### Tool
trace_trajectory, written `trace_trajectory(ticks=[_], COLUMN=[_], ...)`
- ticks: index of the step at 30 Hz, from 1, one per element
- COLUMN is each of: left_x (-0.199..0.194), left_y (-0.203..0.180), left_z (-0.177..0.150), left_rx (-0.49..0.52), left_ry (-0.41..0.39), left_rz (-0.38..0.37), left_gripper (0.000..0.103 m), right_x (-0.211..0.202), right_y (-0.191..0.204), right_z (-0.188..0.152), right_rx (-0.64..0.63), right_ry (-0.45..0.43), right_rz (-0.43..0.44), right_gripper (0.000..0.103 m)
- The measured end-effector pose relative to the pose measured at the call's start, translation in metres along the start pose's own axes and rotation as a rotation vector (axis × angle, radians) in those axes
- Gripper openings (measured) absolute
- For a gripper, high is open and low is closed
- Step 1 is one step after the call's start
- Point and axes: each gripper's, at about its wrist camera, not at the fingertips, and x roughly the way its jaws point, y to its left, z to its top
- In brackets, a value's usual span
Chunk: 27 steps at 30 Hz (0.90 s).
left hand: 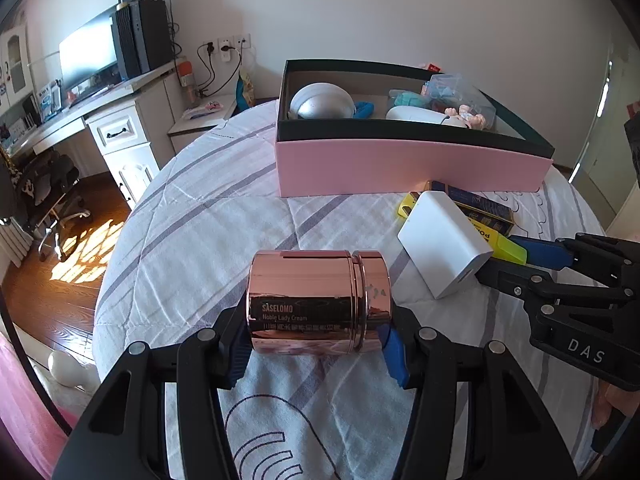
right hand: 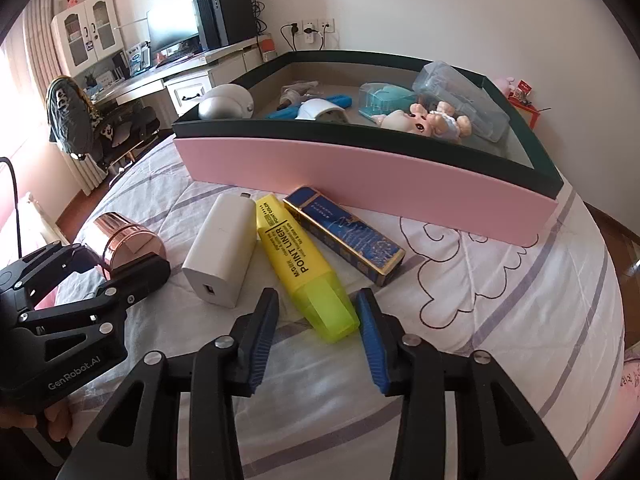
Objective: Organize rigid objects
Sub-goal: 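Grasp the rose-gold cup with the left tool while the right tool grasps the yellow highlighter, then carry the cup and highlighter over the pink box and release both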
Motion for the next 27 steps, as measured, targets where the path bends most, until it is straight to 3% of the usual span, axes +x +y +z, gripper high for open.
trace_trajectory(ticks=[9, 13, 15, 20, 27], left_x=[0.009, 0.006, -0.002, -0.034, -0.102], left_y=[-0.003, -0.004, -0.005, -0.014, -0.045], left_z=[0.005, 0.006, 0.004, 0.002, 0.005], left_rx=[0.013, 0.007, -0.008, -0.042, -0.028], left_ry=[0.010, -0.006, -0.038, -0.120, -0.270], left_rz=[0.005, 0.010, 0.020, 0.021, 0.026], left_gripper=[0.055, 0.055, 0.055, 0.055, 0.055], right_x=[0.027, 0.021, 0.013, -0.029, -0.114], right_y=[0.015, 0.011, 0.006, -0.005, 0.007], right_z=[0.028, 0.022, 0.014, -0.007, -0.020], right_rx=[-0.084, -0.091, -0.062, 0.024, 0.002], right_ry=[0.031, 0.000, -0.020, -0.140, -0.352], right_rz=[0.015, 0.056, 0.079, 0.115, 0.044], right_gripper=[0.041, 0.027, 0.027, 0.027, 0.027])
